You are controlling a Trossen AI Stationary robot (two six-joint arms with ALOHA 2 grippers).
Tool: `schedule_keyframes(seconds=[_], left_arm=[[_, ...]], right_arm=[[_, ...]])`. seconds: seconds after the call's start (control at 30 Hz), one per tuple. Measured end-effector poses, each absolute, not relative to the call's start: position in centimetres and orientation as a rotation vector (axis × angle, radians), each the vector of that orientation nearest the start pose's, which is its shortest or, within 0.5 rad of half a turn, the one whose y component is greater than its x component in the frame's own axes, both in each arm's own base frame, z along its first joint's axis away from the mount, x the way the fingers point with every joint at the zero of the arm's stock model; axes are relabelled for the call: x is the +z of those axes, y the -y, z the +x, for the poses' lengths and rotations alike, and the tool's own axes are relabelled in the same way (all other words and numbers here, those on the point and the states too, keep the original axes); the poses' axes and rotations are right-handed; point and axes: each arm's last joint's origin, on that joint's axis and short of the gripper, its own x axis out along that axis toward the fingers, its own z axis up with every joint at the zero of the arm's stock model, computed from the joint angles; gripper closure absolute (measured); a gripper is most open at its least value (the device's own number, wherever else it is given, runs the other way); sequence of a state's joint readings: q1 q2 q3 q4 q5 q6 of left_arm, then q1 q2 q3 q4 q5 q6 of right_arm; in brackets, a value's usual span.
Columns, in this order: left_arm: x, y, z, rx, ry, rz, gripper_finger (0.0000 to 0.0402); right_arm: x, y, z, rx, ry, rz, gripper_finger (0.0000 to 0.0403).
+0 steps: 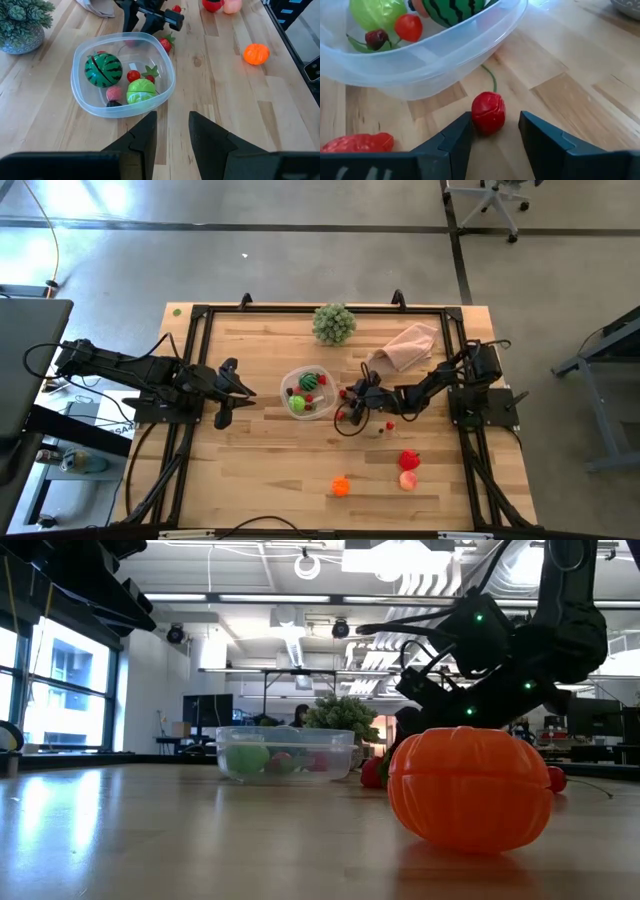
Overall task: Pick and placing Produce into tupperware
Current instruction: Put the red cherry into the transparent bin
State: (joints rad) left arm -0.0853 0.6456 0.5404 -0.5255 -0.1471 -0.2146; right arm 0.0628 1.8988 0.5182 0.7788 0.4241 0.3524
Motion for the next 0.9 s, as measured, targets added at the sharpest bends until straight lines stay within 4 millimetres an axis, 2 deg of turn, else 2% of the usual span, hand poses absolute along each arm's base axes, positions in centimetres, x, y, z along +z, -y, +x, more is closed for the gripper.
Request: schedule_keyframes(seconds=[0.5, 0.9], left_arm=[[23.94, 0.74, 13.68, 0.127, -0.617, -0.134, 0.03], [23.94, 0.74, 13.68, 0.127, -0.617, -0.134, 0.03]], right_arm=[[7.1, -0.52, 28.82, -0.419, -0.533, 0.124, 0.0244], [7.11, -0.53, 28.83, -0.415, -0.532, 0.122, 0.0291]])
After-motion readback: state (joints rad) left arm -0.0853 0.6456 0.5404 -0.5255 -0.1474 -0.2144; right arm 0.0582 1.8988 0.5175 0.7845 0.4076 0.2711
